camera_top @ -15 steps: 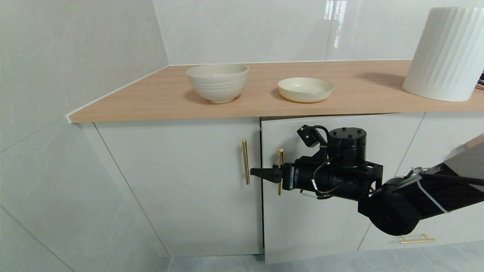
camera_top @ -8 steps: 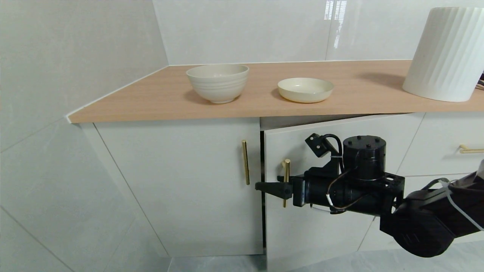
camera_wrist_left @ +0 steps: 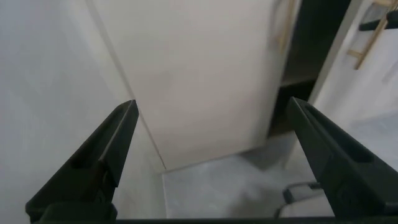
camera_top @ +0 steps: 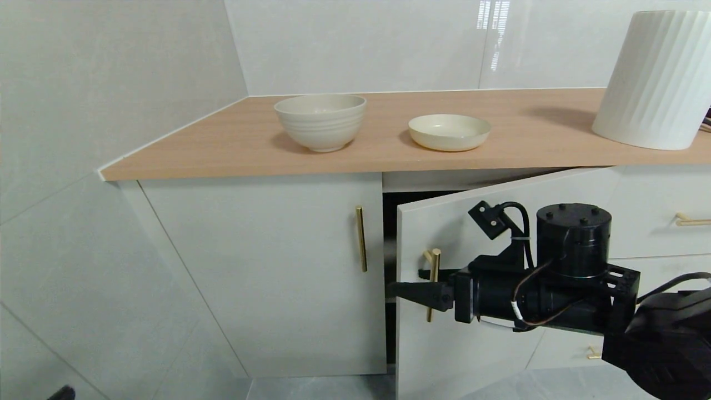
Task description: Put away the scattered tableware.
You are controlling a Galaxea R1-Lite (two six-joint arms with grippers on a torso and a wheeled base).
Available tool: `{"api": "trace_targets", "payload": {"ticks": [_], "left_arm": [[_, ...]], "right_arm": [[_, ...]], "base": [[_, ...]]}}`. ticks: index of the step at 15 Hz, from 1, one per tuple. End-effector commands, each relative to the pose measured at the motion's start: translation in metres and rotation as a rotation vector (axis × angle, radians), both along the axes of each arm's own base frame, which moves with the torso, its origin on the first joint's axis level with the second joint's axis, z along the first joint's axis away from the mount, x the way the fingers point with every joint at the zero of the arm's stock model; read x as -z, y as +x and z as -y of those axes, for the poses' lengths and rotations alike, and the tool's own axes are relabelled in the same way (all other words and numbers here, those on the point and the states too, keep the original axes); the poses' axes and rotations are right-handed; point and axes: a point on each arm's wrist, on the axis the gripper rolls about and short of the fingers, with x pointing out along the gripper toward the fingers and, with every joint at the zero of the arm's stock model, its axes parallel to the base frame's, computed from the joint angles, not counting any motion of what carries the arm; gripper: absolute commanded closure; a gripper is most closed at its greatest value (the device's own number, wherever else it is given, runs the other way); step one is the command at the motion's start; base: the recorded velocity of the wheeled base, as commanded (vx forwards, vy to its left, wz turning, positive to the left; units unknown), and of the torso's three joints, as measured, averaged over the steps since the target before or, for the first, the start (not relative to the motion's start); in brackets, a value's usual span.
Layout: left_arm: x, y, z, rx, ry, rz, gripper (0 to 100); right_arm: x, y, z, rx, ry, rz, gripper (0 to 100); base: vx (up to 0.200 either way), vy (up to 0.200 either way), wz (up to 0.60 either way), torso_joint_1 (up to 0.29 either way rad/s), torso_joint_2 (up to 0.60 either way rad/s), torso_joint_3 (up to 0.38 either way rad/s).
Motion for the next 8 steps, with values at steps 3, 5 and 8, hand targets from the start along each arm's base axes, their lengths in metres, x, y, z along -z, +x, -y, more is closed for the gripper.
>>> {"api": "trace_targets", "payload": {"ticks": [3, 5, 8], "left_arm": [[-0.024, 0.119, 0.046, 0.219, 0.034, -0.278, 0], [-0.011, 0.144, 0.066, 0.214, 0.06, -0.317, 0], [0.0, 0.157, 0.085, 0.253, 0.071, -0.359, 0]], "right_arm": [[-0.016, -0.014, 0.008, -0.006, 0.029, 0.04, 0], [-0.015, -0.018, 0.011, -0.007, 0.025, 0.035, 0], [-0.012, -0.022, 0.009, -0.045, 0.02, 0.02, 0]], "base": [[0.0, 0.0, 0.0, 0.0, 0.0, 0.0], [0.0, 0.0, 0.0, 0.0, 0.0, 0.0], [0.0, 0.0, 0.0, 0.0, 0.0, 0.0]]}}
